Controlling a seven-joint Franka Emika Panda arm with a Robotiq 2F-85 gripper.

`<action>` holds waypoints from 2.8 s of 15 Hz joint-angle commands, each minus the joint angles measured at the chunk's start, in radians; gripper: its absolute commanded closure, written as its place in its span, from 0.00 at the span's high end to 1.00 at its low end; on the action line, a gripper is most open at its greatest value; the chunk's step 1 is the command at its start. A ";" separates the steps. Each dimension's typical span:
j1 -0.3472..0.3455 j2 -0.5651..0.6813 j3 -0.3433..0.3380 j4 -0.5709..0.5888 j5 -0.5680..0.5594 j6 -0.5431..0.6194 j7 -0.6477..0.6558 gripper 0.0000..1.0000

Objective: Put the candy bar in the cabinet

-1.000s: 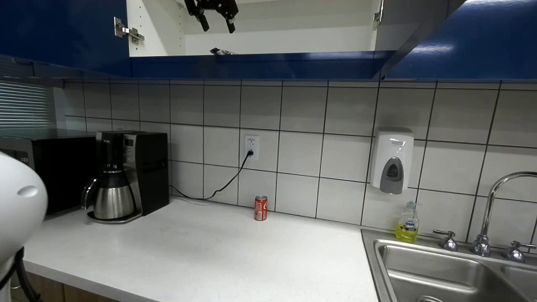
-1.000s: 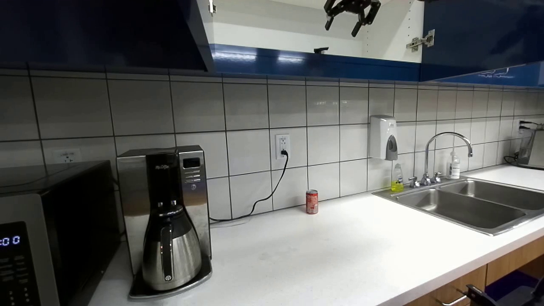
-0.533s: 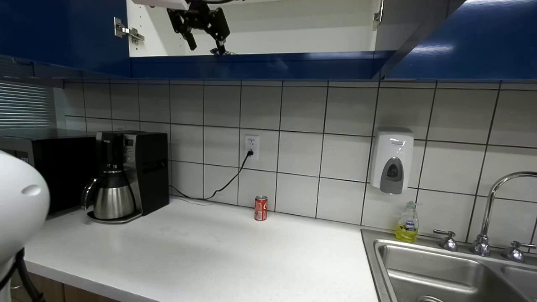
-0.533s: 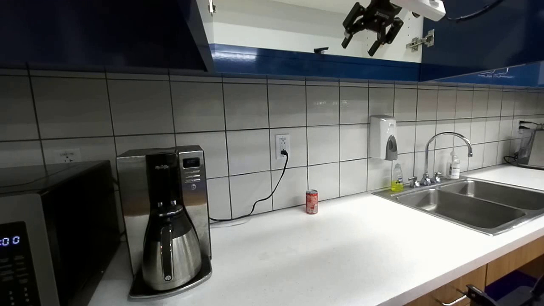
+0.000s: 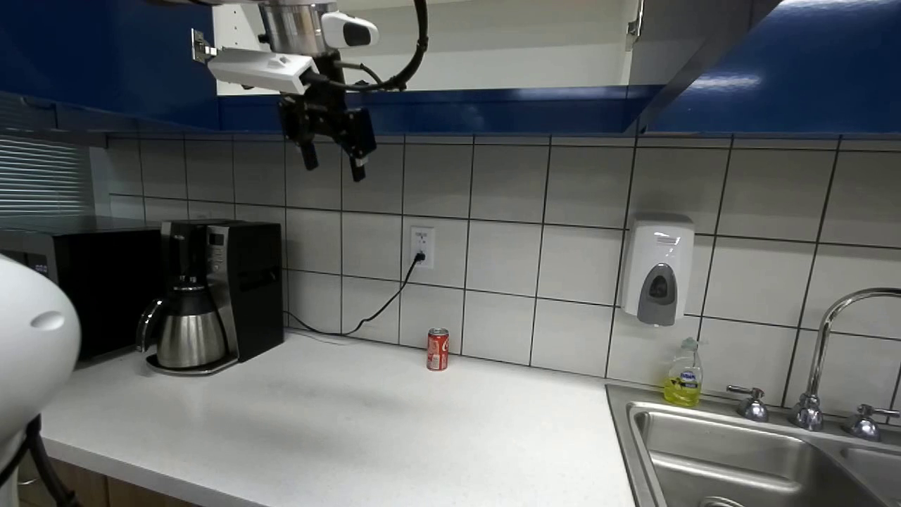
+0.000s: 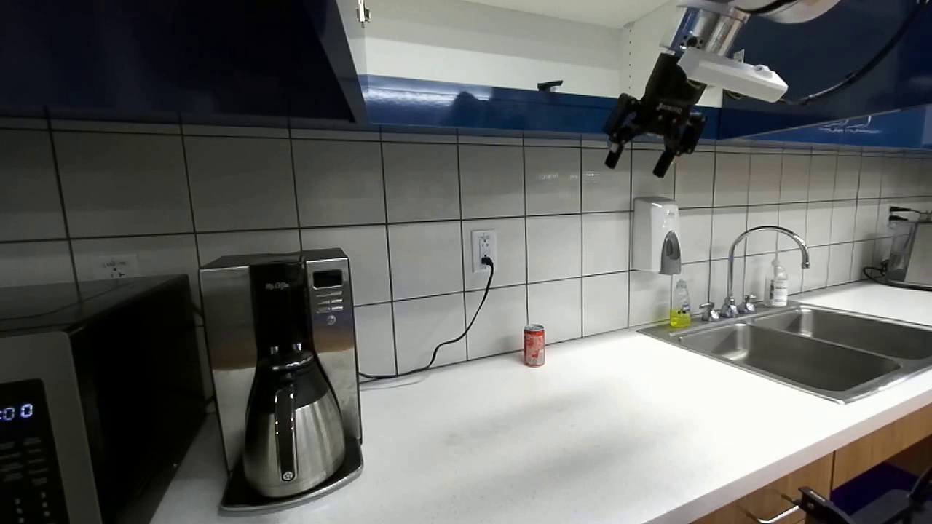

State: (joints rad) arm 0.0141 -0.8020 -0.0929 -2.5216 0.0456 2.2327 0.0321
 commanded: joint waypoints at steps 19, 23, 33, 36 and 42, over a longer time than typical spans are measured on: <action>-0.001 0.405 0.066 -0.119 -0.023 0.095 -0.023 1.00; 0.028 0.473 0.096 -0.121 -0.022 0.165 -0.023 1.00; 0.066 0.584 0.149 -0.114 -0.031 0.248 -0.003 1.00; 0.071 0.593 0.156 -0.114 -0.025 0.252 -0.006 1.00; 0.067 0.586 0.152 -0.123 -0.022 0.241 -0.008 1.00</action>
State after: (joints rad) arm 0.0863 -0.2156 0.0543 -2.6451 0.0215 2.4756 0.0255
